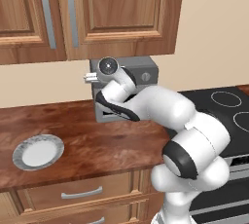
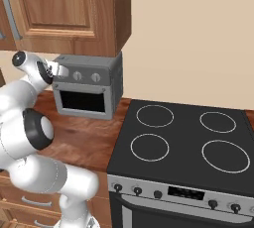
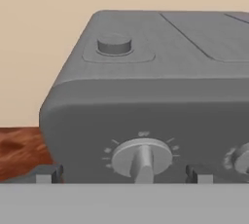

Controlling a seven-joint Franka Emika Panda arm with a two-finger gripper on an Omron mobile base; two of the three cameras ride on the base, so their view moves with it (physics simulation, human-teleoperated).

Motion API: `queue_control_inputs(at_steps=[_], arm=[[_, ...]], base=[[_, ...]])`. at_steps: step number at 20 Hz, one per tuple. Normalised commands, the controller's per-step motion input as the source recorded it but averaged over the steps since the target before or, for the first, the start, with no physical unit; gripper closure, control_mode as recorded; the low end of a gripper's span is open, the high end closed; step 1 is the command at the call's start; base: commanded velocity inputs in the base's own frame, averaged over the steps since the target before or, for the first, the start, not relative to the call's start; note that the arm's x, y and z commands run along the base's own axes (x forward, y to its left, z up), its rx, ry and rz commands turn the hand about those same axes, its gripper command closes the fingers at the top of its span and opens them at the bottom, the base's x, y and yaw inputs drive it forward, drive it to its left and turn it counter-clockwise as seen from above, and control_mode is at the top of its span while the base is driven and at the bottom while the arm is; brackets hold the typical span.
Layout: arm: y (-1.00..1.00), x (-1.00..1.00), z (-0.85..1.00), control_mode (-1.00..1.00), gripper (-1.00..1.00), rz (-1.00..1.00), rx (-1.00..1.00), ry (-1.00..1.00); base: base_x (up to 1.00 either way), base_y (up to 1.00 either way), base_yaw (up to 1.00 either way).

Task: Pick up the bagel from the plate, place it on the toaster oven rack, close the door, and set the timer.

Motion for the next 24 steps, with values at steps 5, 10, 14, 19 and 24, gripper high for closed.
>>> queue_control_inputs(at_steps=[5, 10, 14, 19, 24], arm=[[-0.12, 0.04, 0.0, -1.0, -1.0, 0.0, 0.0, 0.0], [-0.02, 0.27, 0.0, -1.0, -1.0, 0.0, 0.0, 0.0], [0.0, 0.33, 0.0, -1.0, -1.0, 0.0, 0.0, 0.0], [0.0, 0.24, -0.07, -1.0, -1.0, 0.0, 0.0, 0.0], [-0.01, 0.22, -0.11, -1.0, -1.0, 0.0, 0.0, 0.0]], base=[[0.0, 0.0, 0.0], [0.0, 0.0, 0.0], [0.0, 0.0, 0.0], [0.0, 0.0, 0.0], [0.0, 0.0, 0.0]])
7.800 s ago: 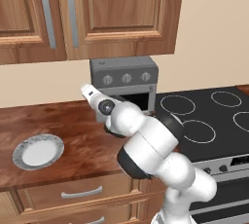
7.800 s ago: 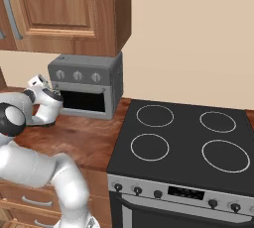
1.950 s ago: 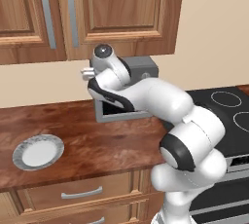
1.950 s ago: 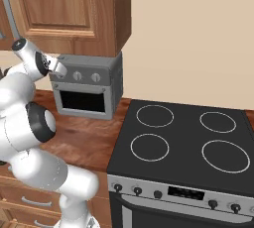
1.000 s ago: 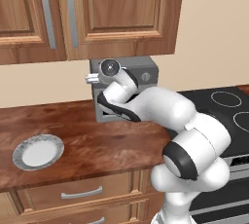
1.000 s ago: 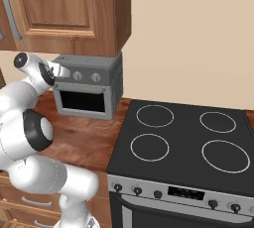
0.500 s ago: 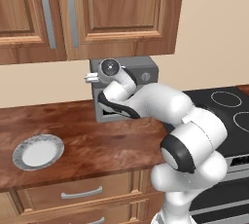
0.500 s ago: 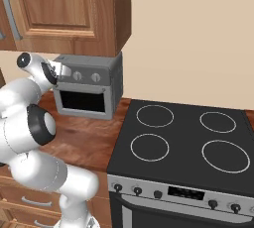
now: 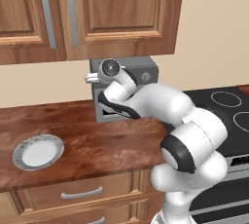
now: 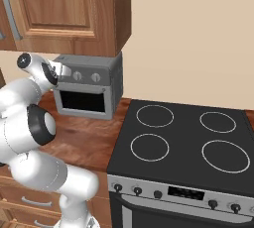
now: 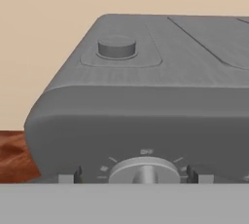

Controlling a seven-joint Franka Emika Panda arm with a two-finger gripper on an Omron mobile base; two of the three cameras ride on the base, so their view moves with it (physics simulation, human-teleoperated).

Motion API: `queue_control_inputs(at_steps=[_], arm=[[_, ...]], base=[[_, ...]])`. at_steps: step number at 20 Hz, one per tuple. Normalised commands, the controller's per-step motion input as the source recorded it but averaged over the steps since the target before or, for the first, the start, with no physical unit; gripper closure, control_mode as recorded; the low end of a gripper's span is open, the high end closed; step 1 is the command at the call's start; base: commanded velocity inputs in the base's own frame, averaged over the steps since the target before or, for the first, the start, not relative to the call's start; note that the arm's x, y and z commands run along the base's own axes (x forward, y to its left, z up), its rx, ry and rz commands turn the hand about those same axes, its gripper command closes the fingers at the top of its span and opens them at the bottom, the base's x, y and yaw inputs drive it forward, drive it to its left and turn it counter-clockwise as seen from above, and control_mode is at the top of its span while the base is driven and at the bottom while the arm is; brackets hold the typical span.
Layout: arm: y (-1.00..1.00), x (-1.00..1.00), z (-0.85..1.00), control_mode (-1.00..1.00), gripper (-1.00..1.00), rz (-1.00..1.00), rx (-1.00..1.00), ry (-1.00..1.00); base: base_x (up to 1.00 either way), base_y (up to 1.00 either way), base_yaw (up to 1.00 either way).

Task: Pick up the bagel from the plate, place it on the toaster oven rack, close the door, and set the timer.

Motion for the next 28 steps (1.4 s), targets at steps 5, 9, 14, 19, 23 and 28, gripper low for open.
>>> queue_control_inputs(at_steps=[5, 9, 14, 19, 23, 28], arm=[[0.0, 0.22, -0.09, -1.0, 1.0, 0.0, 0.01, -0.01], [-0.16, 0.12, 0.0, -1.0, 1.0, -0.01, 0.19, -0.04], [-0.47, 0.0, 0.0, -1.0, 1.0, -0.06, 0.38, -0.08], [-0.5, 0.0, 0.0, -1.0, 1.0, -0.1, 0.45, -0.08], [-0.39, 0.0, 0.0, -1.0, 1.0, -0.13, 0.42, -0.1], [-0.3, 0.0, 0.0, -1.0, 1.0, -0.15, 0.4, -0.09]], base=[[0.0, 0.0, 0.0], [0.0, 0.0, 0.0], [0.0, 0.0, 0.0], [0.0, 0.0, 0.0], [0.0, 0.0, 0.0], [0.0, 0.0, 0.0]])
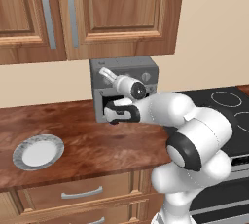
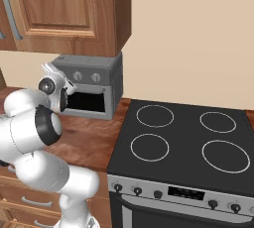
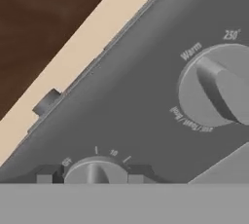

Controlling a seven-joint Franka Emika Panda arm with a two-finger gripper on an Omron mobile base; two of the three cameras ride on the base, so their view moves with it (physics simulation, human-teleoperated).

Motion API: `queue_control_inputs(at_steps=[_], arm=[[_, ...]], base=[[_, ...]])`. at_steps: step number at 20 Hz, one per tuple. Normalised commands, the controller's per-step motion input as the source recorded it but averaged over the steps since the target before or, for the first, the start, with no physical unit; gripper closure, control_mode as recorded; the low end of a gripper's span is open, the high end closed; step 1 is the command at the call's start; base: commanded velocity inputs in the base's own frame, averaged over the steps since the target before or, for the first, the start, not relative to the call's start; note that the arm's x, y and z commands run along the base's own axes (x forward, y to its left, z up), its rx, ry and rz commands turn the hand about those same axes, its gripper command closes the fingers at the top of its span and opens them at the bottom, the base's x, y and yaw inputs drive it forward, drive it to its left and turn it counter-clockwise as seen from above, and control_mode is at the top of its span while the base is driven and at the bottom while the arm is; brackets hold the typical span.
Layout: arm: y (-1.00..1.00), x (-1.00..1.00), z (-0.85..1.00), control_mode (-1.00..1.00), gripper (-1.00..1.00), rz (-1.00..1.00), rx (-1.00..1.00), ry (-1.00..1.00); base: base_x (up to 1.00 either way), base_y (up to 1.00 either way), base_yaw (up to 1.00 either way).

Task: Pick up the bagel from the plate, place it on the toaster oven rack, close the door, and set the timer.

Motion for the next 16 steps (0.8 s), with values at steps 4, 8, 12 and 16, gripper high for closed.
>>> queue_control_inputs(at_steps=[4, 8, 12, 16], arm=[[-0.25, 0.0, 0.0, -1.0, 1.0, -0.16, 0.4, -0.01], [-0.25, 0.0, 0.0, -1.0, 1.0, -0.18, 0.4, 0.0], [-0.18, 0.0, 0.0, -1.0, 1.0, -0.19, 0.39, 0.0], [-0.11, 0.0, 0.0, -1.0, 1.0, -0.18, 0.35, 0.0]], base=[[0.0, 0.0, 0.0], [0.0, 0.0, 0.0], [0.0, 0.0, 0.0], [0.0, 0.0, 0.0]])
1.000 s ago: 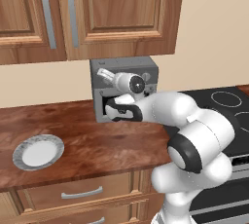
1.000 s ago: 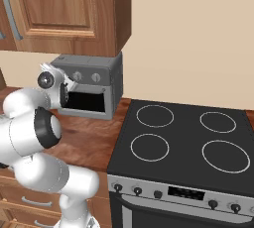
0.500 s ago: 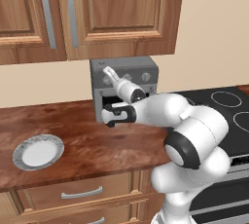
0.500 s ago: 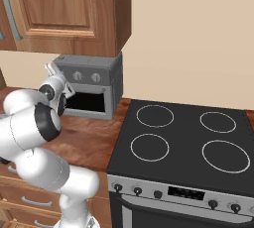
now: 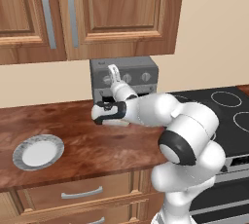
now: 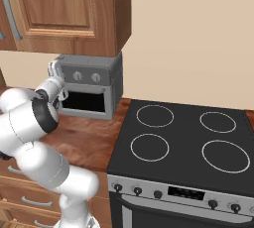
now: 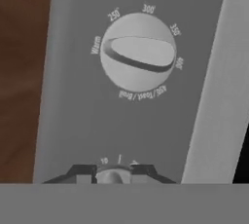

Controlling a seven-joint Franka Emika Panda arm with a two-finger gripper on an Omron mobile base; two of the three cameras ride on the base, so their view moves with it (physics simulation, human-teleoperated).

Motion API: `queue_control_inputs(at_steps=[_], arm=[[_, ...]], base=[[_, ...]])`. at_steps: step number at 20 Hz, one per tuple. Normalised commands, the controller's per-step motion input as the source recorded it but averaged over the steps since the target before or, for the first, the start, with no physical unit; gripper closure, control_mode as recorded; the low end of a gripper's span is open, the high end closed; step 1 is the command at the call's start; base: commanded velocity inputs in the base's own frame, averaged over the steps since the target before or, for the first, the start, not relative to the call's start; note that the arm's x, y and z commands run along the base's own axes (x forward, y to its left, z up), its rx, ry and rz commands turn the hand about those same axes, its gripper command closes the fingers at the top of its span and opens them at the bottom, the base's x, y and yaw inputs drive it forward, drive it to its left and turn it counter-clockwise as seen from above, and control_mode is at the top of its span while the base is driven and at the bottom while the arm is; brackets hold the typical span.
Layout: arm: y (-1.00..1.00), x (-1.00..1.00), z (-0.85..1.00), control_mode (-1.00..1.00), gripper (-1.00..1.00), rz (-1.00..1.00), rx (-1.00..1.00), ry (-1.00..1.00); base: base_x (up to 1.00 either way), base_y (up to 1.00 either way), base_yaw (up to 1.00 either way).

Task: Pick up the bagel from the plate, place it on the toaster oven rack, close the door, and set the timer.

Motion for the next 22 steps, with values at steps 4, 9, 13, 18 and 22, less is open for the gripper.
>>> queue_control_inputs(at_steps=[4, 9, 13, 18, 22], arm=[[-0.05, 0.0, 0.0, -1.0, 1.0, -0.17, 0.32, 0.01], [-0.08, 0.0, 0.0, -1.0, 1.0, -0.15, 0.32, 0.04], [-0.1, -0.02, 0.0, -1.0, 1.0, -0.14, 0.31, 0.07], [-0.11, -0.06, 0.0, -1.0, 1.0, -0.13, 0.3, 0.06], [-0.09, -0.21, 0.0, -1.0, 1.0, -0.11, 0.29, 0.03]], base=[[0.0, 0.0, 0.0], [0.0, 0.0, 0.0], [0.0, 0.0, 0.0], [0.0, 0.0, 0.0], [0.0, 0.0, 0.0]])
